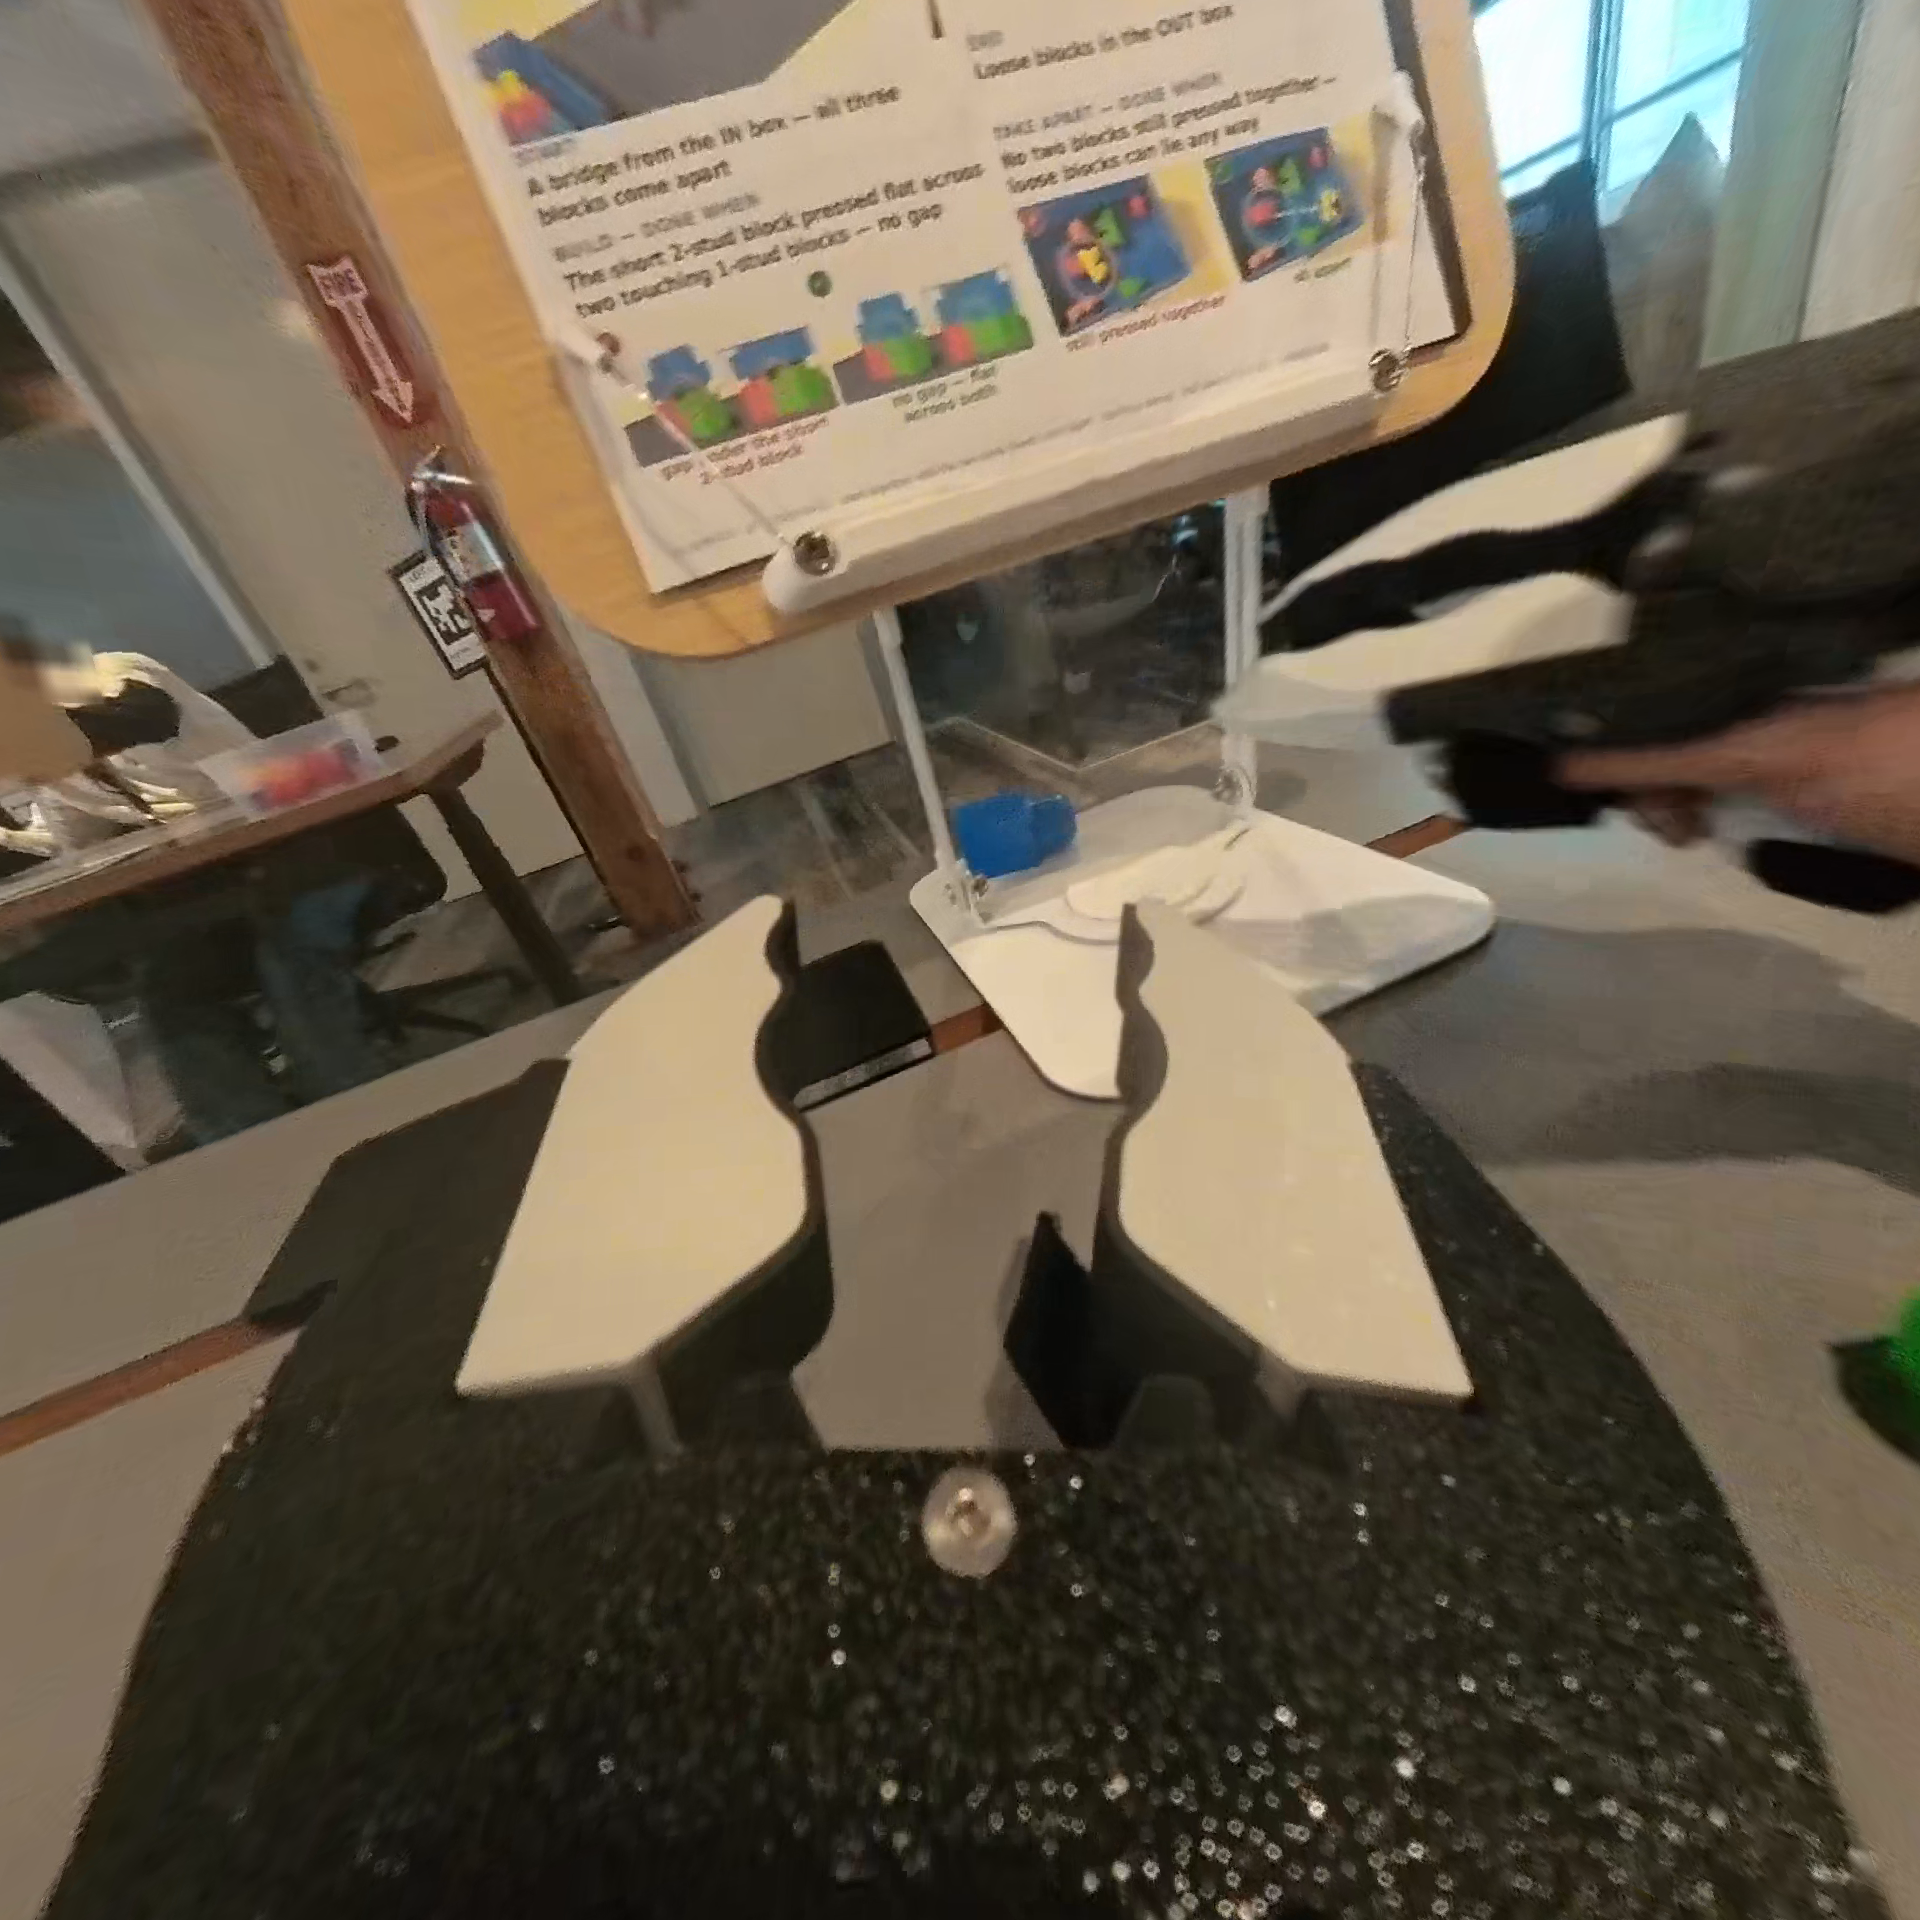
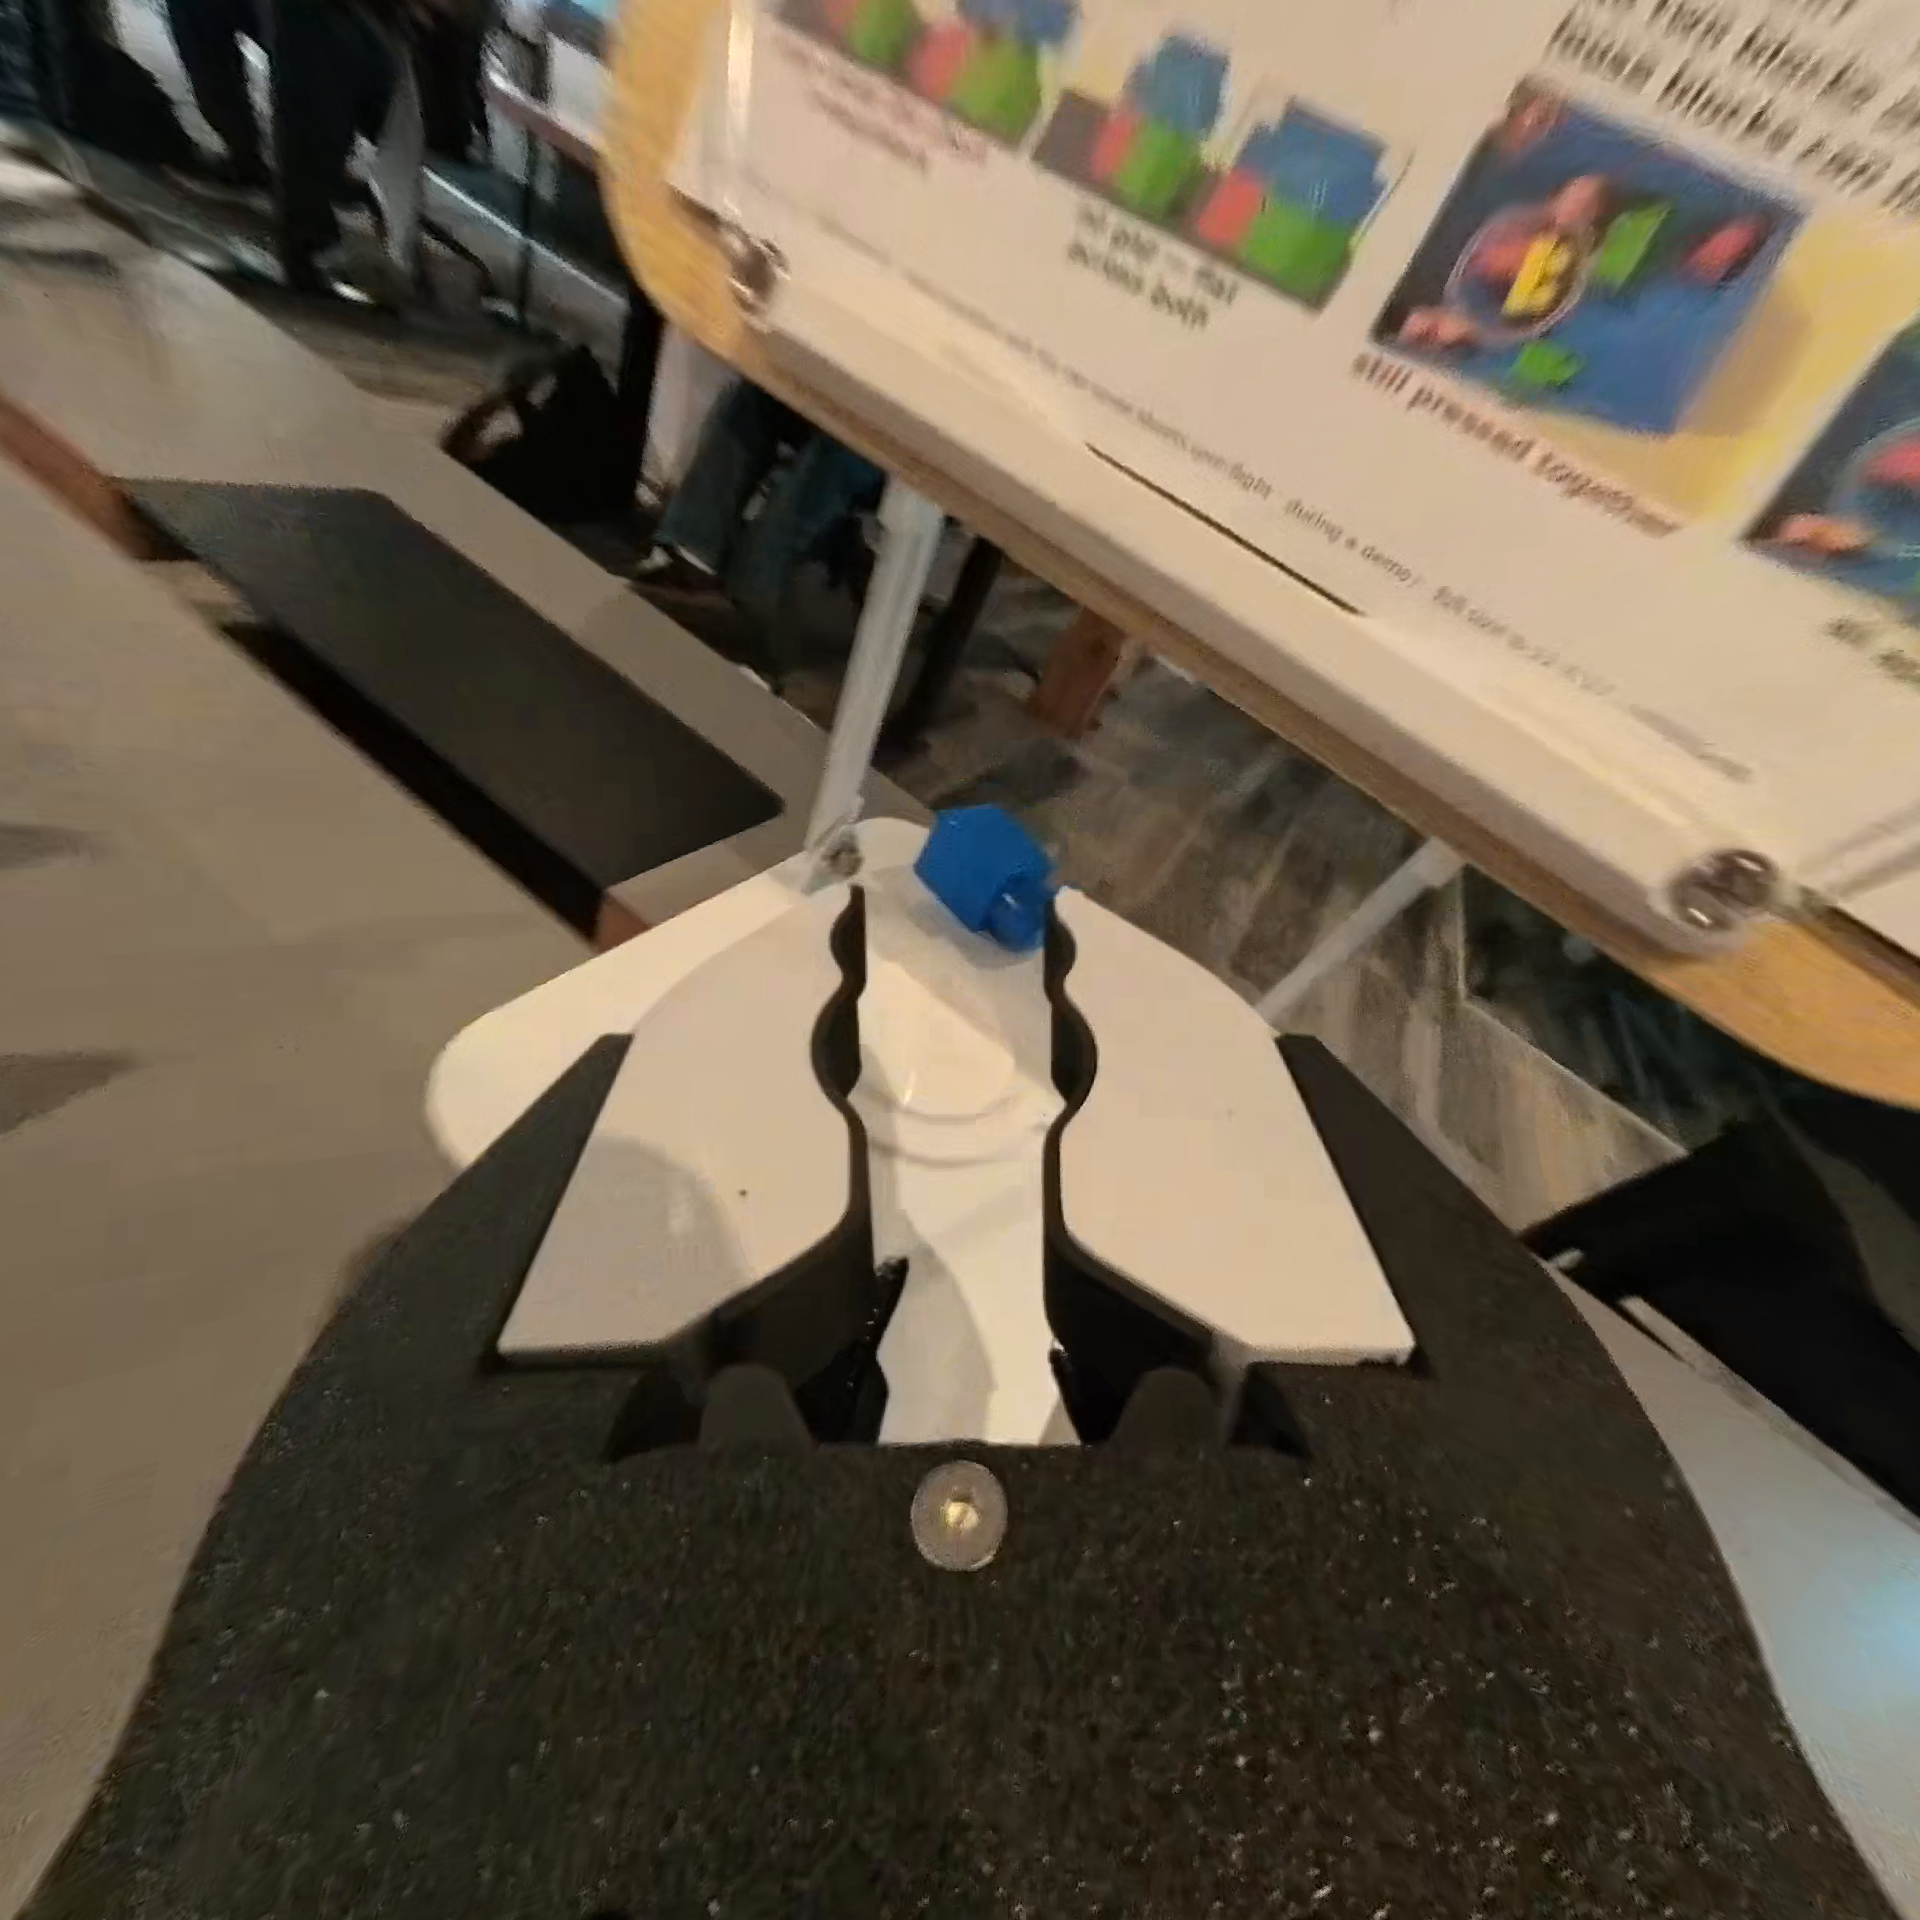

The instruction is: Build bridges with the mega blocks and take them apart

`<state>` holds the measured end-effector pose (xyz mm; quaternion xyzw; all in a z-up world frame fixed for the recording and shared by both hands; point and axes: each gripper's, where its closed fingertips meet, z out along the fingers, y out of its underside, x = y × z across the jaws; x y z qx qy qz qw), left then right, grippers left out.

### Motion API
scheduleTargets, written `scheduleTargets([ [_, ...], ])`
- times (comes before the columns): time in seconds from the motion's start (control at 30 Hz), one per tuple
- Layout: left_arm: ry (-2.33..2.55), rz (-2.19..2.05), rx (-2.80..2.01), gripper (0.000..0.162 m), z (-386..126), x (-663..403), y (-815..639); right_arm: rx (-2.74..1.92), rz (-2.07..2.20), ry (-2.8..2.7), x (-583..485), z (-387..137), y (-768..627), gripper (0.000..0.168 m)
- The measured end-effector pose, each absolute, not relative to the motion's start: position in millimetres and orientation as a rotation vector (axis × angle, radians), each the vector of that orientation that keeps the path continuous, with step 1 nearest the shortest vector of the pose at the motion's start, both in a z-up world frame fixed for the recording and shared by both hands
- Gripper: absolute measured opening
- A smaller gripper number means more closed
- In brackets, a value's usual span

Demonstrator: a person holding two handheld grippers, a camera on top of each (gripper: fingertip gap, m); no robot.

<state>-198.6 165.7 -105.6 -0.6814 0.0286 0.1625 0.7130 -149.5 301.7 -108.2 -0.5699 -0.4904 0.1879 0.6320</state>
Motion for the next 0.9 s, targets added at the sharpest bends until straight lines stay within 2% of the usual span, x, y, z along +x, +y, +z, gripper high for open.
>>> scheduleTargets([
  [0.23,0.023,0.254,-1.487,0.055,-104,-199,163,-1.336,0.319,-1.221,-208,-130,349,0.035],
  [0.57,0.041,0.221,-1.479,0.052,-103,-194,163,-1.443,0.219,-1.336,-228,-165,379,0.039],
  [0.9,0.064,0.212,-1.482,0.05,-104,-190,164,-1.411,0.078,-1.326,-239,-167,390,0.036],
])
